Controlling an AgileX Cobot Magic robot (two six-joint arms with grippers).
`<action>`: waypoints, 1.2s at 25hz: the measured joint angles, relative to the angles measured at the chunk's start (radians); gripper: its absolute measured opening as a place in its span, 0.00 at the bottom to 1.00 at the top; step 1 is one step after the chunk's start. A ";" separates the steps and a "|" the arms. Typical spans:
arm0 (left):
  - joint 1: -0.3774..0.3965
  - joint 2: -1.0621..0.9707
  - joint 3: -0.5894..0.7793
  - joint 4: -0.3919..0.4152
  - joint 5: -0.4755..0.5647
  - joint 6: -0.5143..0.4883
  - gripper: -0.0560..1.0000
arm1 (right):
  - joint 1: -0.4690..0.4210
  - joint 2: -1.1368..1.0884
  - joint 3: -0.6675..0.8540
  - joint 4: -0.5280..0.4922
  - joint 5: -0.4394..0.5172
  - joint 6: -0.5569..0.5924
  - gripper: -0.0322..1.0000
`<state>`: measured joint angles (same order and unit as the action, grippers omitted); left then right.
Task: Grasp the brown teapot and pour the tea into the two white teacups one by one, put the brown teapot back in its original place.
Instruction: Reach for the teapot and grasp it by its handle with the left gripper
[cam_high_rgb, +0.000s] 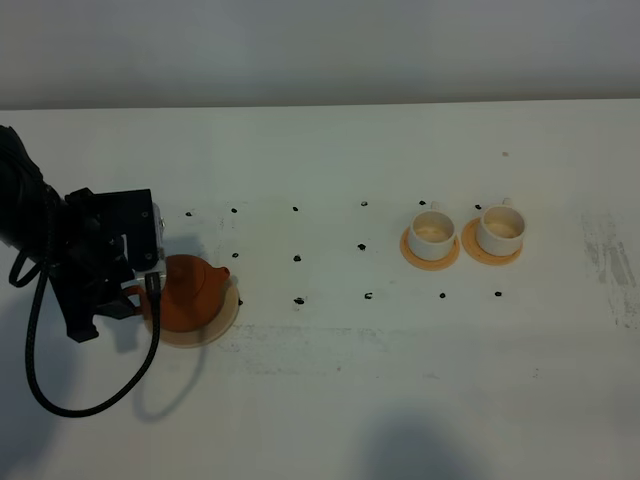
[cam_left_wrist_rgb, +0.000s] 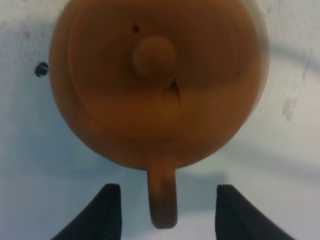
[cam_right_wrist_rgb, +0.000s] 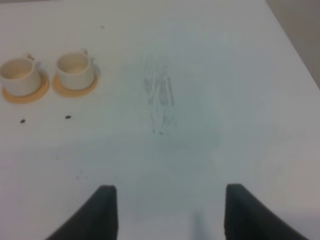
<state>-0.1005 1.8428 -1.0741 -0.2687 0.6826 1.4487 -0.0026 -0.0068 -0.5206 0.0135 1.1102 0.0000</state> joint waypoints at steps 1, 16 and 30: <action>0.000 0.002 0.000 0.001 -0.001 -0.001 0.44 | 0.000 0.000 0.000 0.000 0.000 0.000 0.47; -0.024 0.003 0.000 0.002 -0.028 -0.003 0.44 | 0.000 0.000 0.000 0.000 0.000 0.000 0.47; -0.024 0.013 0.000 0.025 -0.026 -0.032 0.44 | 0.000 0.000 0.000 0.000 0.000 0.000 0.47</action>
<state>-0.1244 1.8554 -1.0741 -0.2434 0.6571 1.4171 -0.0026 -0.0068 -0.5206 0.0135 1.1102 0.0000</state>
